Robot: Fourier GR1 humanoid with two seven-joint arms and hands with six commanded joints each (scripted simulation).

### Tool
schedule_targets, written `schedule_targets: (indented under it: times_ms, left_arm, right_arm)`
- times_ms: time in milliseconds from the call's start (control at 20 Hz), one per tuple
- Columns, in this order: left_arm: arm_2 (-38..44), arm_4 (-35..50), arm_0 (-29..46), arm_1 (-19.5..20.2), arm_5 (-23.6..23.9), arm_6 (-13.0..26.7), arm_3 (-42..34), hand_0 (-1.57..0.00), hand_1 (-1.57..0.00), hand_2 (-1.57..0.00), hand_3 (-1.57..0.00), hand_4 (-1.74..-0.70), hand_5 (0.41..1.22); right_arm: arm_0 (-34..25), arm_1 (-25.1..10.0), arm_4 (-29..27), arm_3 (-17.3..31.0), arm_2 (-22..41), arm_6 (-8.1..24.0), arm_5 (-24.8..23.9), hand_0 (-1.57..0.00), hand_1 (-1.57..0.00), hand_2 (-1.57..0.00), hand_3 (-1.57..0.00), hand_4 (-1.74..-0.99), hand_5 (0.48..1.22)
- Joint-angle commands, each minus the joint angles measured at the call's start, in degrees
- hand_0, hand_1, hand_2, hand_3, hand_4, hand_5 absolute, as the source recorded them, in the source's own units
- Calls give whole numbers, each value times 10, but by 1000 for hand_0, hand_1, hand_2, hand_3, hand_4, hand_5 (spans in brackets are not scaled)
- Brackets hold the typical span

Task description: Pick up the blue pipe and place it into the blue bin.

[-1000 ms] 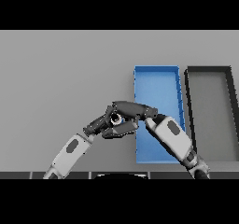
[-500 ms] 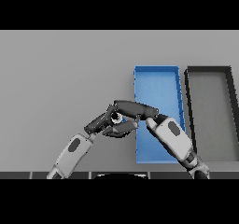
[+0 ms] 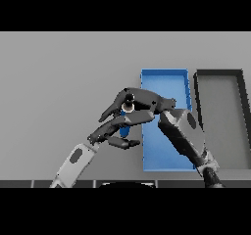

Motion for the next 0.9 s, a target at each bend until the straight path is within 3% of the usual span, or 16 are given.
schedule_targets:
  times_ms: [0, 150, 200, 350, 450, 700, 850]
  left_arm:
    - [3, 3, -4, 0, -1, 2, -2, -4, -4, -3, -4, -926, 496]
    - [1, 1, 2, 5, -1, -2, -8, -2, -1, -1, -1, -925, 488]
    - [-2, -1, -2, 1, 0, 4, -8, -1, -1, -1, -1, -920, 487]
    - [0, -7, 4, 13, 0, -5, -11, 0, 0, 0, 0, -904, 487]
    - [1, -7, 7, 19, -2, -2, -19, 0, 0, 0, 0, -891, 486]
    - [5, -5, -6, 12, -1, 8, -8, 1, 1, 1, 1, -883, 481]
    - [8, -5, -2, 16, 0, 2, -11, 1, 1, 1, 1, -878, 482]
  right_arm:
    - [-37, -4, -13, 8, -13, 2, -10, -1571, -1571, -1571, -1571, -1493, 1221]
    - [-113, -22, -32, 47, -48, -17, -11, -1571, -1571, -1571, -1571, -1495, 1221]
    - [-138, -29, -28, 66, -67, -22, -37, -1571, -1571, -1571, -1571, -1495, 1221]
    - [-178, -58, 17, 130, -106, -41, -76, -1571, -1571, -1571, -1571, -1497, 1221]
    - [-189, -76, 53, 180, -122, -45, -73, -1571, -1571, -1571, -1571, -1498, 1221]
    - [-153, -94, 115, 302, -157, -61, -58, -1571, -1571, -1571, -1571, -1498, 1221]
    - [-106, -96, 151, 335, -163, -48, -71, -1571, -1571, -1571, -1571, -1499, 1221]
